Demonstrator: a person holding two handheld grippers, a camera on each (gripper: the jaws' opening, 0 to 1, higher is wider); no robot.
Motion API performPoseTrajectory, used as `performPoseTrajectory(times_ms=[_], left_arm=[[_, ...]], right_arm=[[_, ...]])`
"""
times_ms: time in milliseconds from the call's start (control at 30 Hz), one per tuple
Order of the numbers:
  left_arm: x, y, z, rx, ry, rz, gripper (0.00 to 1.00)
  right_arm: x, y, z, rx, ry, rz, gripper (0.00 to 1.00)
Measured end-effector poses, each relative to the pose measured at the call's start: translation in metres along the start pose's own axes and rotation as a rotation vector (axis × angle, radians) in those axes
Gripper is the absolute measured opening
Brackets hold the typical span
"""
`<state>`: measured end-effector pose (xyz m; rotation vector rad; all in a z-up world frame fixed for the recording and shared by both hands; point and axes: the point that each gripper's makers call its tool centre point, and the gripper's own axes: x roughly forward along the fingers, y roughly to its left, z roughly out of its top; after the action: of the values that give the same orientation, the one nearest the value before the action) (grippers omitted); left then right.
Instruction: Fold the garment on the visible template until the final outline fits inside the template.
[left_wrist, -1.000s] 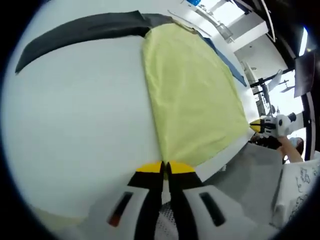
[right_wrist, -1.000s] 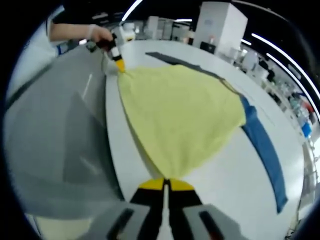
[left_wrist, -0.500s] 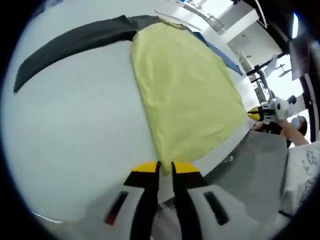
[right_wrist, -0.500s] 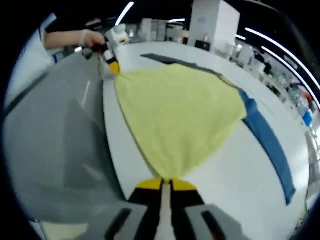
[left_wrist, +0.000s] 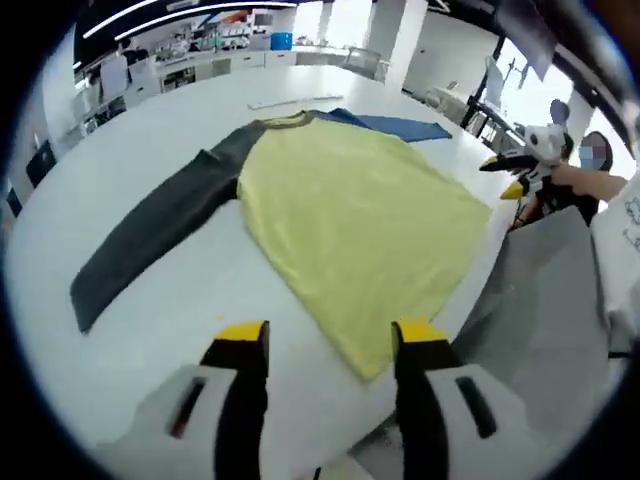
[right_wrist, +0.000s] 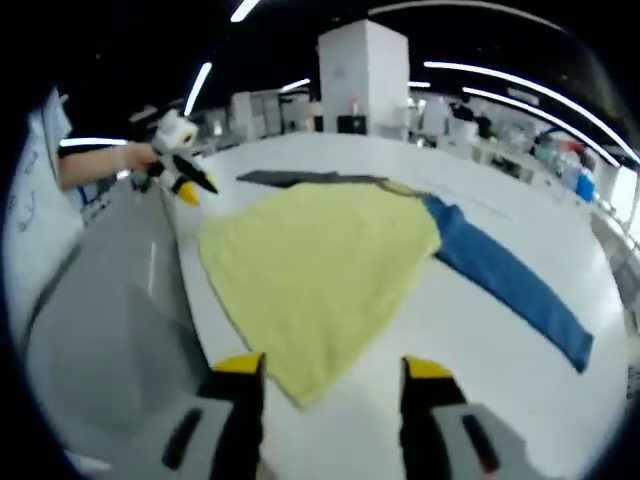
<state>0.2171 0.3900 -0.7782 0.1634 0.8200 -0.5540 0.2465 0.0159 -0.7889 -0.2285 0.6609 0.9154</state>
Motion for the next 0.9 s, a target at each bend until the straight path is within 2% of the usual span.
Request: performPoseTrajectory(times_ms=[67, 133, 233, 400, 433, 467, 667, 767, 900], left_arm=[[-0.004, 0.003, 0.011, 0.059, -0.048, 0.024, 0.52], [-0.008, 0.002, 0.022, 0.078, -0.101, 0.038, 0.53], [-0.01, 0.004, 0.031, 0.083, -0.15, 0.035, 0.57], [-0.018, 0.006, 0.047, 0.069, -0.251, 0.027, 0.69], [-0.019, 0.005, 0.05, 0.064, -0.273, 0.016, 0.72], [-0.017, -0.001, 0.057, 0.069, -0.302, 0.006, 0.74], [-0.019, 0.006, 0.062, 0.055, -0.339, 0.023, 0.82], [-0.018, 0.005, 0.066, 0.017, -0.365, 0.019, 0.83], [-0.017, 0.004, 0.066, 0.018, -0.36, 0.027, 0.82]], right_arm=[[-0.004, -0.005, 0.006, 0.031, -0.028, -0.004, 0.58], [-0.008, -0.013, 0.012, 0.043, -0.062, -0.019, 0.61], [-0.013, -0.023, 0.018, 0.048, -0.089, -0.057, 0.66], [-0.022, -0.045, 0.027, 0.128, -0.152, -0.134, 0.85], [-0.028, -0.058, 0.027, 0.135, -0.171, -0.155, 0.88], [-0.03, -0.063, 0.028, 0.142, -0.182, -0.163, 0.91], [-0.039, -0.087, 0.025, 0.209, -0.197, -0.208, 0.97], [-0.043, -0.1, 0.024, 0.249, -0.21, -0.227, 0.98], [-0.047, -0.12, 0.025, 0.284, -0.221, -0.257, 0.97]])
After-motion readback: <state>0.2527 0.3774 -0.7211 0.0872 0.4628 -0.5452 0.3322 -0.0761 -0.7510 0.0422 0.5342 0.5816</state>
